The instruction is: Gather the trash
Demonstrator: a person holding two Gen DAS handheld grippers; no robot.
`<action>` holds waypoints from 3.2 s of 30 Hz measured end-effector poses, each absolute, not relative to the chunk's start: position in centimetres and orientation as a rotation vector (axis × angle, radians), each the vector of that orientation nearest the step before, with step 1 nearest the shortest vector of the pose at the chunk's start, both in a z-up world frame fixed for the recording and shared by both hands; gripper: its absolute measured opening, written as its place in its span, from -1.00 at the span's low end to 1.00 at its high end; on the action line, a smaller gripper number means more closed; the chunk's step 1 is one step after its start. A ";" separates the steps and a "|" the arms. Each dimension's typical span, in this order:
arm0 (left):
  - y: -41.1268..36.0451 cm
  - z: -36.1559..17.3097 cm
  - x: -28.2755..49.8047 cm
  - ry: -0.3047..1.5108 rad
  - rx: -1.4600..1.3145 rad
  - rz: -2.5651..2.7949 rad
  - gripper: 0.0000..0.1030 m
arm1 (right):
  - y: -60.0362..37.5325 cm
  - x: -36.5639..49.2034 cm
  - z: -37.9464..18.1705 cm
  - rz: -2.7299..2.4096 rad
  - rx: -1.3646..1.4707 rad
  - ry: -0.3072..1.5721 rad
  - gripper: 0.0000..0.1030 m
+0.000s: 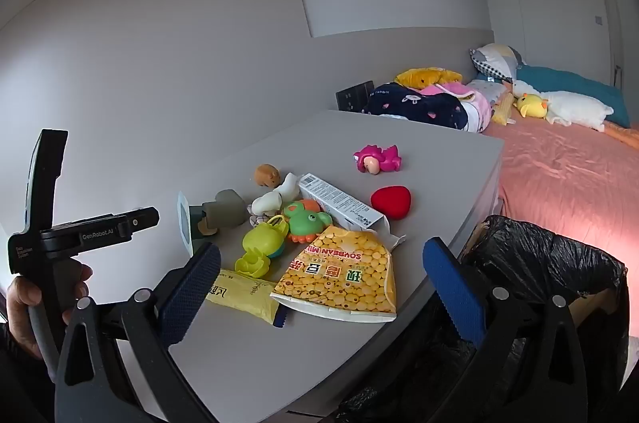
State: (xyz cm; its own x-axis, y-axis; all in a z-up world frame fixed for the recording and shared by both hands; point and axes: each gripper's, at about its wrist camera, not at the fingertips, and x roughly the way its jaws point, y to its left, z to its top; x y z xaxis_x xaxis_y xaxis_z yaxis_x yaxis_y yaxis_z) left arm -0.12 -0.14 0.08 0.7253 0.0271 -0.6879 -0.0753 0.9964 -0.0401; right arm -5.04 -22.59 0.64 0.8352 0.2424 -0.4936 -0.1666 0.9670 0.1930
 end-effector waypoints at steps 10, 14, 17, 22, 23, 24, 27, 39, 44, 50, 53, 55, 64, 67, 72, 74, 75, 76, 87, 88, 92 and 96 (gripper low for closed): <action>1.3 -0.1 -0.1 0.775 -0.096 0.051 0.88 | -22.8 -5.2 0.3 0.203 0.150 0.548 0.97; 0.3 -0.3 0.2 0.779 -0.077 0.058 0.88 | -23.4 -6.0 0.5 0.201 0.158 0.542 0.97; 0.3 -0.3 0.2 0.779 -0.076 0.060 0.88 | -22.9 -5.1 0.5 0.195 0.154 0.560 0.97; 0.3 -0.3 0.2 0.779 -0.071 0.058 0.88 | -23.1 -5.0 0.5 0.197 0.157 0.563 0.97; 0.2 -0.3 0.2 0.778 -0.069 0.060 0.88 | -23.0 -5.0 0.5 0.196 0.157 0.564 0.97; 0.2 -0.3 0.2 0.777 -0.068 0.060 0.88 | -23.1 -5.0 0.5 0.195 0.157 0.565 0.97; 0.3 -0.3 0.2 0.777 -0.065 0.062 0.88 | -23.1 -5.1 0.5 0.193 0.160 0.564 0.97; 0.1 -0.3 0.2 0.774 -0.059 0.060 0.88 | -23.0 -5.1 0.6 0.193 0.161 0.570 0.97; -0.1 -0.3 0.1 0.774 -0.057 0.061 0.88 | -23.1 -5.1 0.5 0.192 0.162 0.571 0.97; -0.2 -0.3 0.1 0.773 -0.055 0.061 0.88 | -23.1 -5.1 0.4 0.190 0.161 0.578 0.97; -0.2 -0.3 0.1 0.772 -0.054 0.061 0.88 | -23.0 -5.2 0.4 0.191 0.161 0.578 0.97; -0.2 -0.4 0.1 0.772 -0.052 0.061 0.88 | -23.1 -5.1 0.4 0.191 0.161 0.581 0.97; -0.3 -0.6 0.0 0.778 -0.053 0.059 0.88 | -23.2 -4.9 0.5 0.187 0.167 0.587 0.97; -0.4 -0.6 0.0 0.778 -0.054 0.061 0.88 | -23.2 -4.9 0.4 0.187 0.168 0.588 0.97; -0.4 -0.6 0.0 0.780 -0.055 0.063 0.88 | -23.2 -5.0 0.5 0.184 0.167 0.588 0.97; -0.3 -0.5 0.0 0.781 -0.054 0.063 0.88 | -23.3 -5.0 0.5 0.183 0.168 0.590 0.97; -0.4 -0.6 0.0 0.781 -0.054 0.062 0.88 | -23.3 -5.0 0.5 0.183 0.170 0.590 0.97; -0.3 -0.6 0.0 0.781 -0.054 0.062 0.88 | -23.3 -5.0 0.4 0.183 0.170 0.591 0.97; 0.1 -0.7 0.2 0.808 -0.079 0.070 0.88 | -23.8 -4.1 -0.2 0.210 0.120 0.623 0.97; 0.2 -0.7 0.3 0.809 -0.082 0.072 0.88 | -23.9 -3.9 -0.3 0.214 0.114 0.625 0.97; 0.5 -0.8 0.7 0.825 -0.114 0.088 0.88 | -24.0 -3.2 -0.3 0.228 0.076 0.626 0.97; 0.4 -0.8 1.5 0.835 -0.151 0.084 0.88 | -24.0 -2.3 -0.5 0.245 0.030 0.630 0.97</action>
State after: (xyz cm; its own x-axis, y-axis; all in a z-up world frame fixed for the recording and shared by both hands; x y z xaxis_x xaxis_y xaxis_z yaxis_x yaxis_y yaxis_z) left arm 1.49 0.42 -0.83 0.6690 0.0146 -0.7431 -0.1330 0.9860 -0.1004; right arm -2.30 -24.03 -0.49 0.7803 0.2359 -0.5792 -0.2178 0.9707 0.1020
